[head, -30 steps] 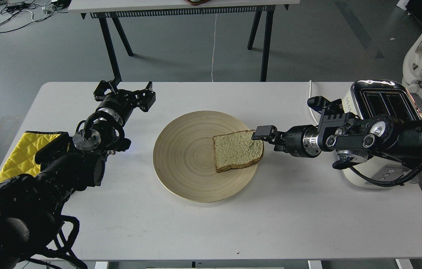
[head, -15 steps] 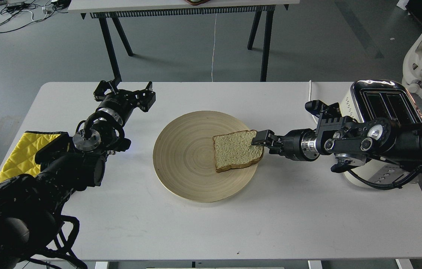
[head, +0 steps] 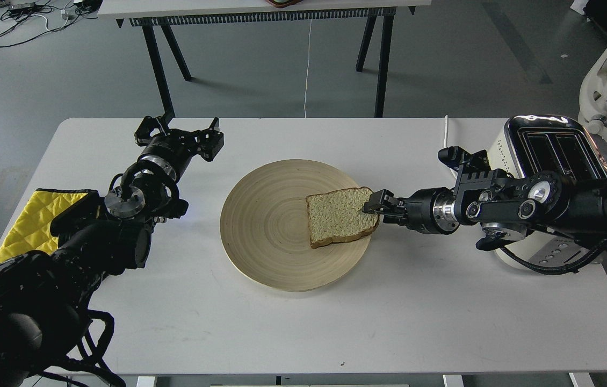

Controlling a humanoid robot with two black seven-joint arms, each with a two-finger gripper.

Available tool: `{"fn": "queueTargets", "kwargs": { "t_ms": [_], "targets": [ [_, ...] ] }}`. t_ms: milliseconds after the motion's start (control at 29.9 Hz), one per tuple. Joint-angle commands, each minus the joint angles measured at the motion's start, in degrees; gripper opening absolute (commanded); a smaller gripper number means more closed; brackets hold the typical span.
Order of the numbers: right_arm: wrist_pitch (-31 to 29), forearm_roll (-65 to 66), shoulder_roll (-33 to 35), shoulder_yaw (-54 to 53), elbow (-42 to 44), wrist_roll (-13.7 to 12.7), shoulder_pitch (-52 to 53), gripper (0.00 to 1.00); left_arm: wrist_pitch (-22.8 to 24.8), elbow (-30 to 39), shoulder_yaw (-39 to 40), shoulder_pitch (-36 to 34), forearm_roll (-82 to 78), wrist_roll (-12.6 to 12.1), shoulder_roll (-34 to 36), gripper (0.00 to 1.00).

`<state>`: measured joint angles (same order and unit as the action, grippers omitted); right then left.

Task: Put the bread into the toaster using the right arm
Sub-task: 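Close the right gripper on the bread slice's edge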

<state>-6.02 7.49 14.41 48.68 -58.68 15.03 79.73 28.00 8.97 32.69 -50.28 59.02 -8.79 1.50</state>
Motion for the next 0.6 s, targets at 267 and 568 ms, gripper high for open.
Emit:
{"fn": "queueTargets", "kwargs": {
  "t_ms": [267, 568],
  "targets": [
    [0.04, -0.02, 0.0, -0.07, 0.06, 0.09, -0.01, 0.37, 0.0, 0.0, 0.0, -0.08, -0.04, 0.0, 0.0, 1.0],
    [-0.05, -0.02, 0.09, -0.6, -0.03, 0.17, -0.1, 0.3, 0.0, 0.0, 0.0, 0.0, 0.04, 0.0, 0.0, 1.0]
  ]
}}
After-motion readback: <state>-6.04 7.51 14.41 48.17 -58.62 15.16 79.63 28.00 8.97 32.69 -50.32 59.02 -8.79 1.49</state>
